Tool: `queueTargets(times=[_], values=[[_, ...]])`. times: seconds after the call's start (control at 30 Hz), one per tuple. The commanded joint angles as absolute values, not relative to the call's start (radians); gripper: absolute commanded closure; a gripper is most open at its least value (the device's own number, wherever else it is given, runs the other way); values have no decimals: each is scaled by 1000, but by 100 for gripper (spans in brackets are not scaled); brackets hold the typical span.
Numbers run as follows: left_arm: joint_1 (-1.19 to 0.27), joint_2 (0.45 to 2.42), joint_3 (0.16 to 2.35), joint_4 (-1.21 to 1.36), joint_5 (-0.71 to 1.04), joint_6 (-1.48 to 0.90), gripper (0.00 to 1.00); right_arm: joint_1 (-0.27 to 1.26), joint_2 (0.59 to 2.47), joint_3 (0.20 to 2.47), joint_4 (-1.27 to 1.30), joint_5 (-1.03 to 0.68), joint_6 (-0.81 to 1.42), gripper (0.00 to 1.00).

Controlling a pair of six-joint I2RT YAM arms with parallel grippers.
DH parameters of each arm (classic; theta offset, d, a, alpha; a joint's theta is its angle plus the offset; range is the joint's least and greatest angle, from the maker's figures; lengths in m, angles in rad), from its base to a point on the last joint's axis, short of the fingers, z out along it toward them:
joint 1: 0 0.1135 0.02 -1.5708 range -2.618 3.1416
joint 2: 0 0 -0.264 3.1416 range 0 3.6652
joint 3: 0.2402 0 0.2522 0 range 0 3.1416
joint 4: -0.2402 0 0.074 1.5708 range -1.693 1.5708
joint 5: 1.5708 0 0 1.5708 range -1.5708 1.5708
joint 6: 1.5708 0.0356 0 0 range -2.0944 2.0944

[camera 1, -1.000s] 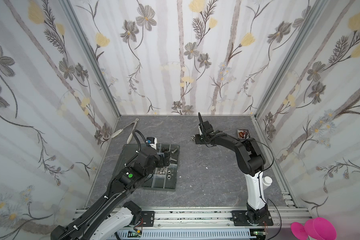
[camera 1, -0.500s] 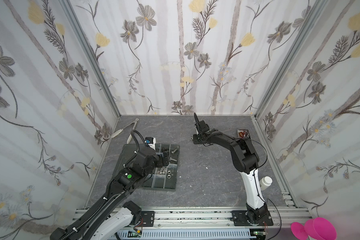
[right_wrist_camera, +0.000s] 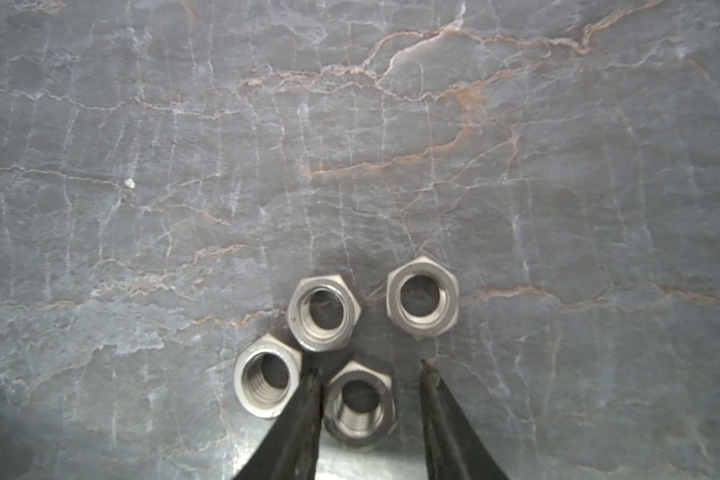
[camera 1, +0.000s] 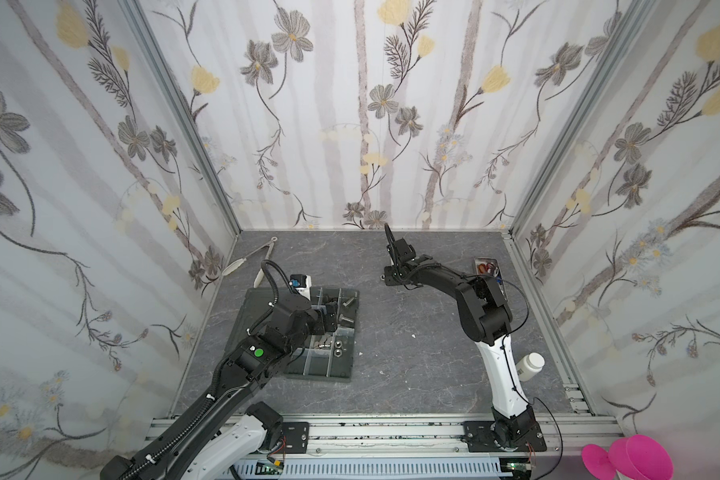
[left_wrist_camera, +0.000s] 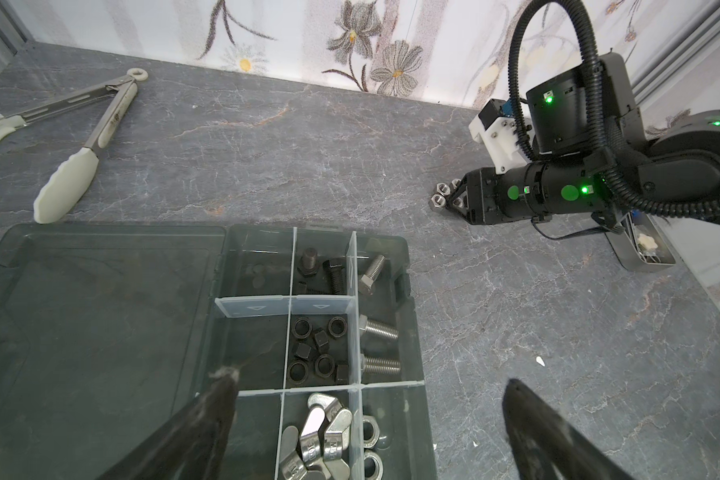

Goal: Sort the screws and nuts into containers
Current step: 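Lower the right gripper onto a silver hex nut and close on it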

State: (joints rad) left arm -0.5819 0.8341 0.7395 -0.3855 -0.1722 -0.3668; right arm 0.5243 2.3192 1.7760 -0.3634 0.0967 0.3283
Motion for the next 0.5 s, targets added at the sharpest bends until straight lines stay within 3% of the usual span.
queueTargets(times=[0.0,0.23,0.47], values=[[-578,835,738,-360,-183,-368,0,525,2332,1793,-396,104,313,62],[-577,838,738,-360,-187,-368,0,525,2332,1792,-406,107,308,77],[-574,837,739,-362,-193,-369,0,529,2309,1789,-417,109,307,82]])
